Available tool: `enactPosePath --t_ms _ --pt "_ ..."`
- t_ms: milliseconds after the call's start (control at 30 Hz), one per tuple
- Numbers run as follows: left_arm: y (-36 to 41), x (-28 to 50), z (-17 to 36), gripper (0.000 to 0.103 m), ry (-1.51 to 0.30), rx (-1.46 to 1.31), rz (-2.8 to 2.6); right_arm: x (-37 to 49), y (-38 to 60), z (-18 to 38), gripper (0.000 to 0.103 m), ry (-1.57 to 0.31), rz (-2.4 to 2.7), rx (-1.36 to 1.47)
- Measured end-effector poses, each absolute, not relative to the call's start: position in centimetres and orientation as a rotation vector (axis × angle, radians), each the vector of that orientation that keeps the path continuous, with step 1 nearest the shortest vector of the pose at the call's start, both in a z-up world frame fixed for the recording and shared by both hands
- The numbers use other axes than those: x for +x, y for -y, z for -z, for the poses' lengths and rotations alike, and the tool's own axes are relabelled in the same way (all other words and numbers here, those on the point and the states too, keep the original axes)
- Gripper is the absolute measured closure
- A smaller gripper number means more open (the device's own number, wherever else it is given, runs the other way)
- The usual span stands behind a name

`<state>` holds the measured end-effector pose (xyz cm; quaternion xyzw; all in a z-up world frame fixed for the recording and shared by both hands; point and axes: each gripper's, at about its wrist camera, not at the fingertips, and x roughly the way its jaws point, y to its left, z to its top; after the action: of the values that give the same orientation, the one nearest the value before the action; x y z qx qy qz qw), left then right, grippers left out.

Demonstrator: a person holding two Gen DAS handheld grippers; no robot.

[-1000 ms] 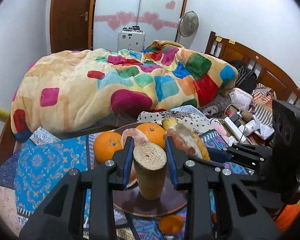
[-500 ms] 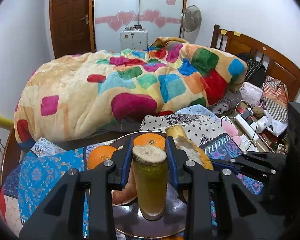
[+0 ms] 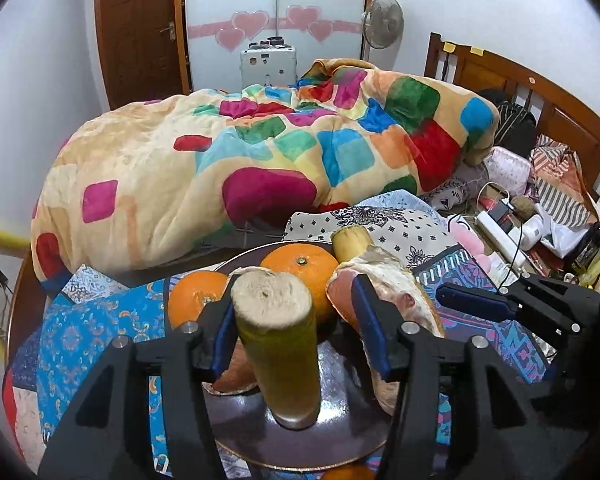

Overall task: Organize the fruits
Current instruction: 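Set the yellow bottle on the plate with left tool while right tool releases pomelo half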

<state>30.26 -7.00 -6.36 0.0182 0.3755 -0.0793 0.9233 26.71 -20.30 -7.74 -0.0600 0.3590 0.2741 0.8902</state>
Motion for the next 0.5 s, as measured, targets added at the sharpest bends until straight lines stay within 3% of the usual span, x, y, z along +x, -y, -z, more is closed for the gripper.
enactPosePath --t_ms 500 --pt "4.8 24.2 3.1 0.041 -0.706 0.026 0.144 22.6 22.4 4.7 0.056 -0.693 -0.546 -0.082"
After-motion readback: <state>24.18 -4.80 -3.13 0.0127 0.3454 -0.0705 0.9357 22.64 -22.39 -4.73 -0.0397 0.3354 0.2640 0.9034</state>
